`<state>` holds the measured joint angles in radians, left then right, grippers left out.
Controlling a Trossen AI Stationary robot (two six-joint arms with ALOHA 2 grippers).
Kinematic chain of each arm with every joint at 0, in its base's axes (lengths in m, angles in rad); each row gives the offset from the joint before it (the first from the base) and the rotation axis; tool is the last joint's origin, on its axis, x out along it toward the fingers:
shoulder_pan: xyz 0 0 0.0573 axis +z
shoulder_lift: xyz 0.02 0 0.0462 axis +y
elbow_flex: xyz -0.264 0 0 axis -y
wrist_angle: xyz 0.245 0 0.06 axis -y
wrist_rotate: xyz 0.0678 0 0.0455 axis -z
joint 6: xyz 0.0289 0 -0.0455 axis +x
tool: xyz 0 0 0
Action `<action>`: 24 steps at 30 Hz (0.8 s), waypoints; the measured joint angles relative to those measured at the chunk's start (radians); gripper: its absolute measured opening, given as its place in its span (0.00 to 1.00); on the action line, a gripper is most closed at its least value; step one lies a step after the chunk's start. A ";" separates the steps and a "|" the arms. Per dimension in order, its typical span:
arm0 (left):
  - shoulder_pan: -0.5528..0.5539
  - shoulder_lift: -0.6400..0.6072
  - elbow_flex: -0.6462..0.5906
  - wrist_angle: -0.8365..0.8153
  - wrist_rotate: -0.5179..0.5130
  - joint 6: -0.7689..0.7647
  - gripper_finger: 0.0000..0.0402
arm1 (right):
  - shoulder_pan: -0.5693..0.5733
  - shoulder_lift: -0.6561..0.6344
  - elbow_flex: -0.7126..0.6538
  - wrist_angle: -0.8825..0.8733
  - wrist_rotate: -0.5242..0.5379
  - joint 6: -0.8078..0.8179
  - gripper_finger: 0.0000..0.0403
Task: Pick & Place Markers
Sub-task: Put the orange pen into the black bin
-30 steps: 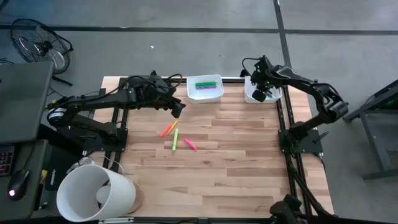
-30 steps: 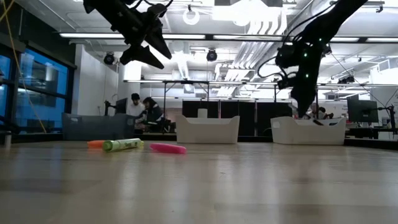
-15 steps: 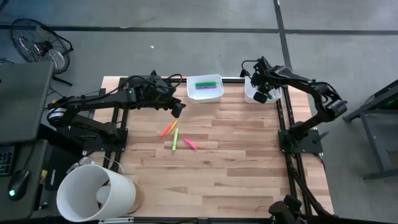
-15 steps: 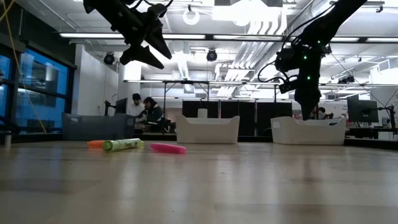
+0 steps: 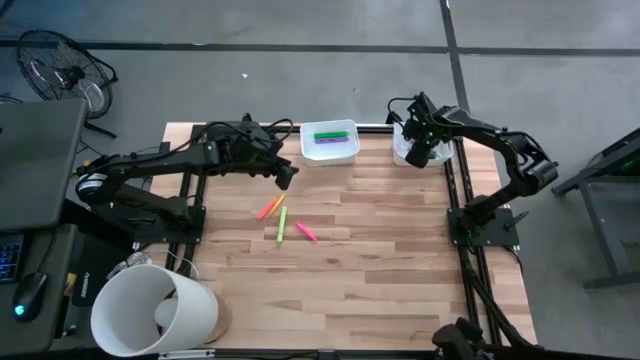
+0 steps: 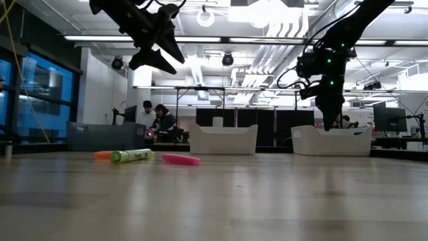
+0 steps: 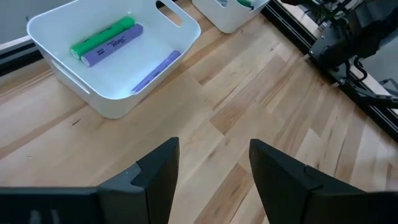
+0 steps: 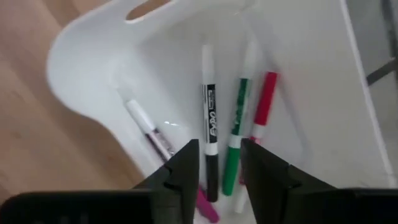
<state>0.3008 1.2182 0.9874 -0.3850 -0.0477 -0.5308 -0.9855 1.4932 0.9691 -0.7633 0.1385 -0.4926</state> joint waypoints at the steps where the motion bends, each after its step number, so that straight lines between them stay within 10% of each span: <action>1: 0.000 0.000 0.000 -0.001 0.005 0.000 0.48 | 0.000 0.000 0.000 -0.006 -0.008 0.014 0.27; 24: 0.000 0.001 0.000 -0.217 0.002 -0.036 0.48 | 0.031 -0.241 0.000 -0.111 -0.114 0.174 0.38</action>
<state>0.3004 1.2190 0.9873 -0.6016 -0.0455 -0.5673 -0.9545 1.2526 0.9695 -0.8744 0.0243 -0.3190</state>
